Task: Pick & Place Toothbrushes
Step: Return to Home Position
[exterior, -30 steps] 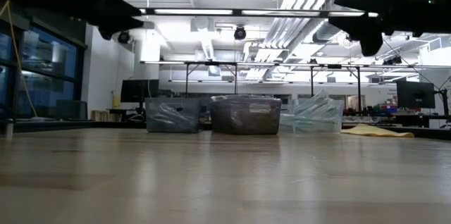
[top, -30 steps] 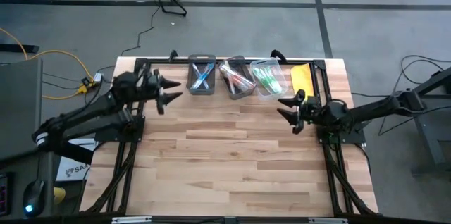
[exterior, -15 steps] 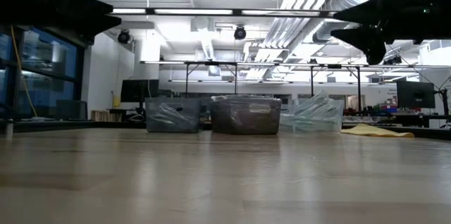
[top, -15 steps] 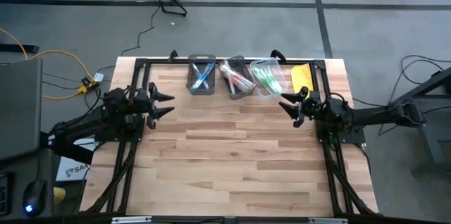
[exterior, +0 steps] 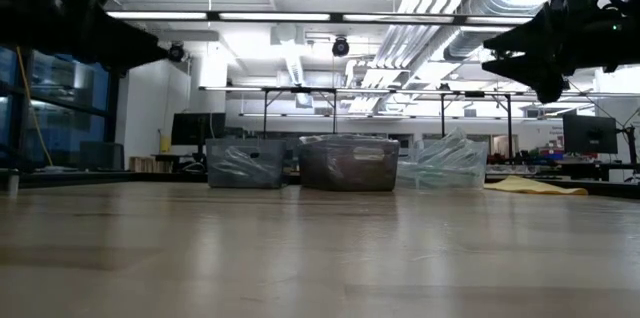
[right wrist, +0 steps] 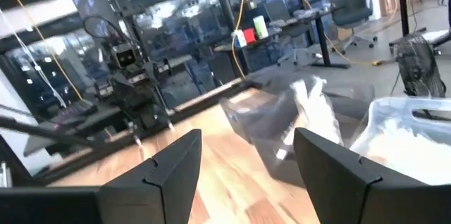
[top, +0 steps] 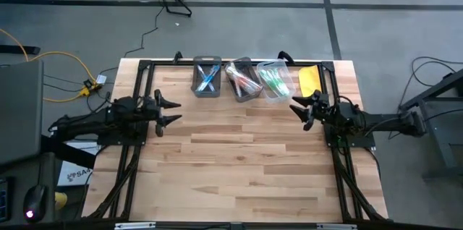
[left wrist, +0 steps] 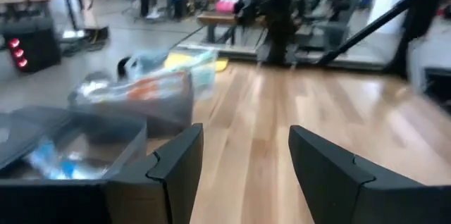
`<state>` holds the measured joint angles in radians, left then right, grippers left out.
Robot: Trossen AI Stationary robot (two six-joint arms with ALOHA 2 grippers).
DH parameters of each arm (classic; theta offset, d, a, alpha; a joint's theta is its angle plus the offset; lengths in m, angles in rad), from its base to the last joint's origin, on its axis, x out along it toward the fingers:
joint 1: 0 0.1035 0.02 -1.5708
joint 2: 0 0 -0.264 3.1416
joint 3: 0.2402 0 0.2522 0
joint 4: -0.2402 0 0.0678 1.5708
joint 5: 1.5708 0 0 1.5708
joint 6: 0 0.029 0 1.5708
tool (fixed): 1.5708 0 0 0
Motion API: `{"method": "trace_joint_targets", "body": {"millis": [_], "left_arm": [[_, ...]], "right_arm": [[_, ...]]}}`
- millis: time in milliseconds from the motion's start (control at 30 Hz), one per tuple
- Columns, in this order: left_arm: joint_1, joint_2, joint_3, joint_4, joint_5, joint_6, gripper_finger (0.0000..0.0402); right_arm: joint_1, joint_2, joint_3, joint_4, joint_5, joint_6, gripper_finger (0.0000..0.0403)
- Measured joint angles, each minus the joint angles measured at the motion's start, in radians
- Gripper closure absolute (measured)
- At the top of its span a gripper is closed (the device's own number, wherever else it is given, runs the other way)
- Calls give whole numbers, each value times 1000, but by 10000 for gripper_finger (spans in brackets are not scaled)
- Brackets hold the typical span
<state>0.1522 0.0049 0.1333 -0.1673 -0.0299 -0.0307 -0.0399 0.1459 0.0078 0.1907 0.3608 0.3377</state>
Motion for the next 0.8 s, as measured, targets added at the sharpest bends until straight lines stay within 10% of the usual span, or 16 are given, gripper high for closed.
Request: {"method": "trace_joint_targets", "body": {"millis": [800], "left_arm": [[-22, 1, -64, 63, -50, 158, 196]], "right_arm": [[0, -32, -1, -112, -20, -99, 184]]}}
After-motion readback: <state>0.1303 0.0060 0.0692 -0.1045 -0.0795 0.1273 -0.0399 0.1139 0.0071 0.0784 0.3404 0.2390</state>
